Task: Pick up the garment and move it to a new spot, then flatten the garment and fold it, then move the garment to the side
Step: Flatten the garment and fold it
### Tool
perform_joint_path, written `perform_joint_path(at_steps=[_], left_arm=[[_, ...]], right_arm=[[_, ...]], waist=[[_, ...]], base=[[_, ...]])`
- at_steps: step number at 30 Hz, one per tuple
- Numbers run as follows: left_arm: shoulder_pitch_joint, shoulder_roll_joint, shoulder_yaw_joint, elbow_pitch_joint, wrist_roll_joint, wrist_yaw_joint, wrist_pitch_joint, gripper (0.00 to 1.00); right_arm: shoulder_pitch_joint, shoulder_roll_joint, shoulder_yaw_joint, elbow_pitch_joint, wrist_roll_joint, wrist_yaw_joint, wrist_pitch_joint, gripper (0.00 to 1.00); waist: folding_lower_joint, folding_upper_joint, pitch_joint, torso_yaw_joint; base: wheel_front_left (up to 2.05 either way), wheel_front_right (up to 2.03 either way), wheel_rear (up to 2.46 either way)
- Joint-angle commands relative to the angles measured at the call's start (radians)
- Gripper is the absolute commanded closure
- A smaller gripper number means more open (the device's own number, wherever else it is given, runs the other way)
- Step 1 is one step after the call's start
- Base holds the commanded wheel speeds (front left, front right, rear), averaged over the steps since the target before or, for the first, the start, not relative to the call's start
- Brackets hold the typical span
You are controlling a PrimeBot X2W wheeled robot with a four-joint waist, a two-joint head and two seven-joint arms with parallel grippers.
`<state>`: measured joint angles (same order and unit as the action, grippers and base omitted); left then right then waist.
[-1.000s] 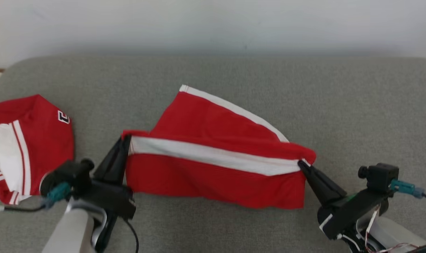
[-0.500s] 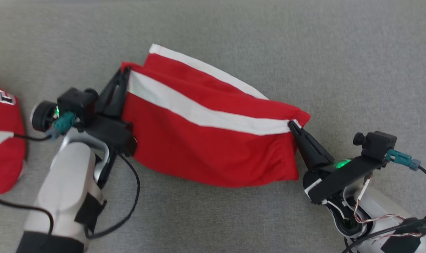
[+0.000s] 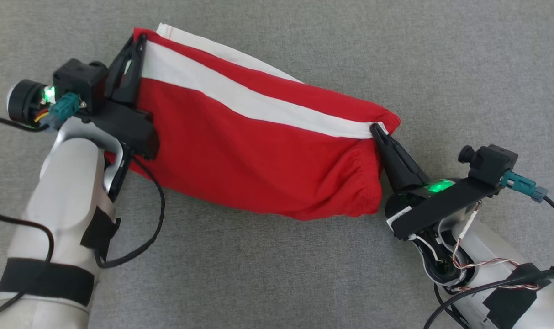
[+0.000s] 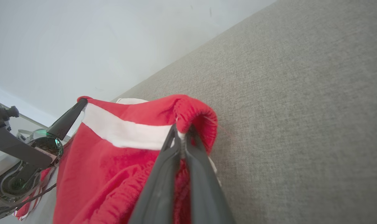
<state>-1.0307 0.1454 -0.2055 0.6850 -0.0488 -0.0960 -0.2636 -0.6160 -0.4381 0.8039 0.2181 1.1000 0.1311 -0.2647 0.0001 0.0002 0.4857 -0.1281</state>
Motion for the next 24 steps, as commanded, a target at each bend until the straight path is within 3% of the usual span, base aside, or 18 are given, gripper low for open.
perform_joint_path(at_steps=[1, 9, 16, 24], left_arm=[[-0.024, 0.001, -0.003, 0.012, 0.016, 0.0, -0.001, 1.0], [-0.076, 0.01, -0.024, 0.086, 0.03, -0.004, -0.001, 1.0], [-0.098, 0.024, -0.029, 0.117, 0.044, 0.035, -0.001, 1.0], [-0.102, 0.037, -0.036, 0.155, 0.047, 0.062, -0.001, 1.0]], right_arm=[[0.002, 0.009, 0.002, 0.02, -0.02, -0.001, 0.001, 1.0], [0.004, 0.045, -0.036, 0.037, -0.074, -0.001, 0.001, 1.0], [0.017, 0.1, -0.115, 0.063, -0.142, -0.001, 0.001, 1.0], [-0.004, 0.145, -0.098, 0.074, -0.173, -0.001, 0.002, 1.0]], waist=[[-0.0001, -0.0002, 0.013, -0.013], [-0.0001, -0.0002, 0.026, -0.04], [-0.0001, -0.0002, 0.036, -0.068], [-0.0001, -0.0002, 0.046, -0.081]], base=[[0.0, 0.0, 0.0], [0.0, 0.0, 0.0], [0.0, 0.0, 0.0], [0.0, 0.0, 0.0]])
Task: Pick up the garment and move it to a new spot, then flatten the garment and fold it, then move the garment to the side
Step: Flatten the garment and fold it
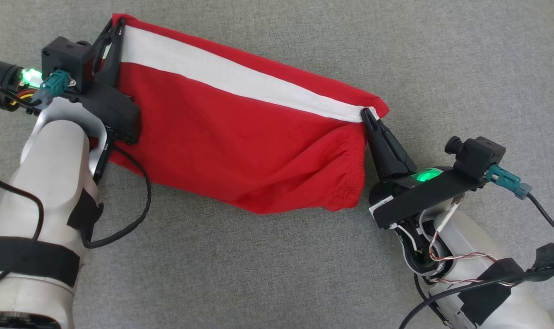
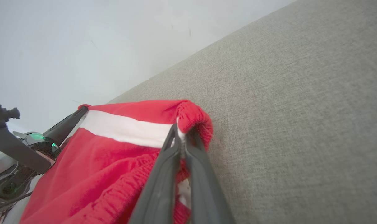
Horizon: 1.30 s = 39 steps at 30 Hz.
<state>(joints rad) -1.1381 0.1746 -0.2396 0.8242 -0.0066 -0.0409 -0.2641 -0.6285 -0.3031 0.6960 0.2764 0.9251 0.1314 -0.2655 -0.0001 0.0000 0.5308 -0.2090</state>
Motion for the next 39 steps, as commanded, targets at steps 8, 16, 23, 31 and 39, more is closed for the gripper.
perform_joint_path(at_steps=[8, 16, 23, 31, 39], left_arm=[[0.036, -0.002, -0.006, 0.036, -0.016, 0.008, 0.0, 0.0], [0.11, -0.009, 0.022, 0.007, -0.054, 0.016, 0.0, 0.0], [0.194, -0.023, 0.066, -0.037, -0.102, 0.011, 0.0, 0.0], [0.253, -0.04, 0.105, -0.009, -0.138, -0.018, 0.0, 0.0], [0.247, -0.047, 0.118, 0.136, -0.149, -0.013, 0.001, 0.0]], right_arm=[[0.004, 0.01, 0.008, 0.035, -0.022, 0.0, 0.002, 0.0], [0.067, 0.008, -0.097, 0.043, -0.142, -0.001, 0.001, 0.0], [0.154, 0.022, -0.27, 0.02, -0.316, -0.001, 0.001, 0.0], [0.254, 0.096, -0.499, -0.029, -0.543, -0.001, 0.001, 0.0], [0.315, 0.158, -0.613, -0.072, -0.632, -0.001, 0.001, 0.0]], waist=[[0.0001, 0.0, -0.017, 0.007], [0.0001, 0.0, -0.078, 0.022], [0.0001, 0.0, -0.128, 0.033], [0.0001, 0.0, -0.157, 0.033], [0.0001, 0.0, -0.166, 0.013]], base=[[0.0, 0.0, 0.0], [0.0, 0.0, 0.0], [0.0, 0.0, 0.0], [0.0, 0.0, 0.0], [0.0, 0.0, 0.0]])
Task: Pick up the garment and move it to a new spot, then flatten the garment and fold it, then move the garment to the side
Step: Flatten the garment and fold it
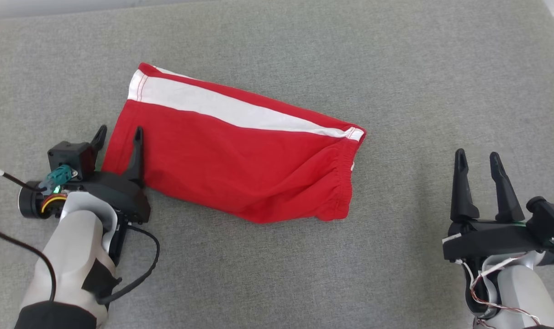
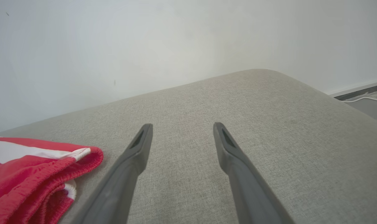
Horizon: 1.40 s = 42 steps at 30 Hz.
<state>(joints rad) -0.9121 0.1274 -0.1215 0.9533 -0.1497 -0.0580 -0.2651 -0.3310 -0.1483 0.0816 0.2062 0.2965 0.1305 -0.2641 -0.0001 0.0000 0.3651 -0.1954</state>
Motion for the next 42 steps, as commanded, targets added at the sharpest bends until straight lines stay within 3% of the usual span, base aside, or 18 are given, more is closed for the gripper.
perform_joint_path(at_steps=[1, 2, 3, 4, 5, 12, 16, 32, 33, 34, 35, 42], left_arm=[[0.015, 0.0, -0.001, 0.031, -0.007, 0.006, 0.002, 0.0], [0.014, -0.001, -0.003, 0.052, -0.009, 0.002, 0.002, 0.0], [0.012, -0.005, -0.005, 0.078, -0.014, -0.004, 0.002, 0.53], [0.008, -0.009, -0.008, 0.097, -0.014, -0.009, 0.002, 0.87], [0.007, -0.014, -0.011, 0.112, -0.016, -0.011, 0.003, 1.0], [0.013, -0.032, -0.025, 0.175, -0.024, -0.024, 0.003, 1.0], [0.057, -0.035, 0.002, 0.116, -0.045, 0.007, 0.002, 1.0], [0.308, -0.065, 0.057, -0.068, -0.081, 0.053, 0.001, 1.0], [0.314, -0.065, 0.06, -0.083, -0.077, 0.058, 0.001, 0.55], [0.322, -0.067, 0.062, -0.096, -0.074, 0.062, 0.001, 0.18], [0.329, -0.068, 0.064, -0.114, -0.07, 0.068, 0.001, 0.0], [0.425, -0.068, 0.07, -0.312, 0.015, 0.115, 0.001, 0.0]], right_arm=[[0.02, 0.005, -0.004, -0.004, -0.008, 0.0, 0.0, 0.0], [0.02, 0.008, -0.013, -0.008, -0.009, 0.0, 0.0, 0.0], [0.019, 0.011, -0.02, -0.01, -0.009, 0.0, 0.0, 0.0], [0.02, 0.011, -0.026, -0.013, -0.014, 0.0, 0.0, 0.0], [0.024, 0.013, -0.031, -0.015, -0.016, 0.0, 0.0, 0.0], [0.042, 0.023, -0.051, -0.012, -0.013, 0.0, 0.0, 0.0], [0.065, 0.029, -0.046, -0.004, -0.017, 0.0, 0.0, 0.0], [0.117, 0.035, -0.009, 0.026, -0.031, 0.0, 0.0, 0.0], [0.115, 0.033, -0.001, 0.03, -0.03, 0.0, 0.0, 0.0], [0.113, 0.03, 0.002, 0.031, -0.03, 0.0, 0.0, 0.0], [0.11, 0.03, 0.006, 0.034, -0.028, 0.0, 0.0, 0.0], [0.077, 0.046, 0.072, 0.044, -0.017, 0.0, 0.0, 0.0]], waist=[[0.0001, 0.0, -0.003, -0.003], [0.0001, 0.0, -0.005, -0.004], [0.0001, 0.0, -0.009, -0.005], [0.0001, 0.0, -0.014, -0.006], [0.0001, 0.0, -0.018, -0.006], [0.0001, 0.0, -0.063, 0.007], [0.0001, 0.0, -0.112, 0.03], [0.0001, 0.0, -0.2, 0.119], [0.0001, 0.0, -0.201, 0.123], [0.0001, 0.0, -0.202, 0.128], [0.0001, 0.0, -0.202, 0.131], [0.0001, 0.0, -0.214, 0.172]], base=[[0.0, 0.0, 0.0], [0.0, 0.0, 0.0], [0.0, 0.0, 0.0], [0.0, 0.0, 0.0], [0.0, 0.0, 0.0], [0.0, 0.0, 0.0], [0.0, 0.0, 0.0], [0.0, 0.0, 0.0], [0.0, 0.0, 0.0], [0.0, 0.0, 0.0], [0.0, 0.0, 0.0], [0.0, 0.0, 0.0]])
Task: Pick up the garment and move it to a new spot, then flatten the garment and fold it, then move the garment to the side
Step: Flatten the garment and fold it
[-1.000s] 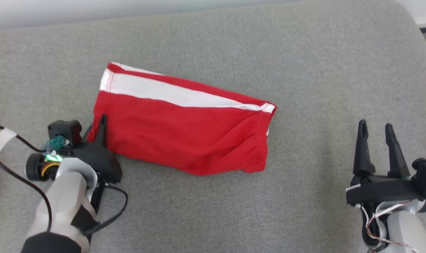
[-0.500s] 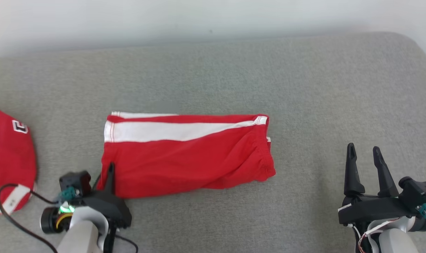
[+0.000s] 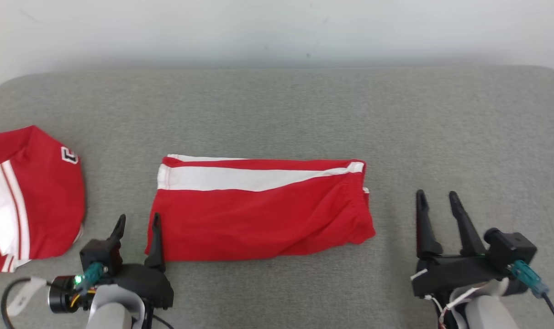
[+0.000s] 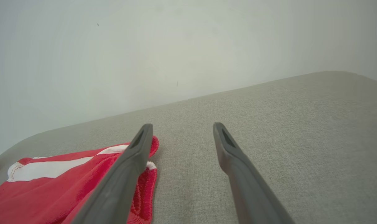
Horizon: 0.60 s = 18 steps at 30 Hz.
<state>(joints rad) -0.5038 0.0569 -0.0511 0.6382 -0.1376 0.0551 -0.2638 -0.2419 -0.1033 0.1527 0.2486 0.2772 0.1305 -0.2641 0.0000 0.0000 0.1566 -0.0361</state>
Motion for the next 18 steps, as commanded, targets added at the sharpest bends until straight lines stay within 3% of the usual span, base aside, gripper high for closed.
perform_joint_path(at_steps=[1, 8, 18], left_arm=[[0.033, 0.004, -0.002, -0.029, 0.017, 0.005, -0.001, 0.0], [0.165, 0.0, 0.023, -0.176, 0.045, 0.018, -0.001, 0.0], [0.253, -0.006, 0.038, -0.222, 0.016, -0.003, -0.001, 0.0]], right_arm=[[-0.016, 0.004, 0.014, 0.006, 0.002, 0.0, 0.0, 0.0], [-0.037, 0.018, 0.038, 0.051, -0.019, 0.0, 0.0, 0.0], [-0.059, 0.035, -0.016, 0.182, -0.08, 0.0, 0.0, 0.0]], waist=[[0.0, 0.0, -0.007, 0.021], [0.0, 0.0, -0.013, 0.093], [0.0, 0.0, 0.004, 0.182]], base=[[0.0, 0.0, 0.0], [0.0, 0.0, 0.0], [0.0, 0.0, 0.0]])
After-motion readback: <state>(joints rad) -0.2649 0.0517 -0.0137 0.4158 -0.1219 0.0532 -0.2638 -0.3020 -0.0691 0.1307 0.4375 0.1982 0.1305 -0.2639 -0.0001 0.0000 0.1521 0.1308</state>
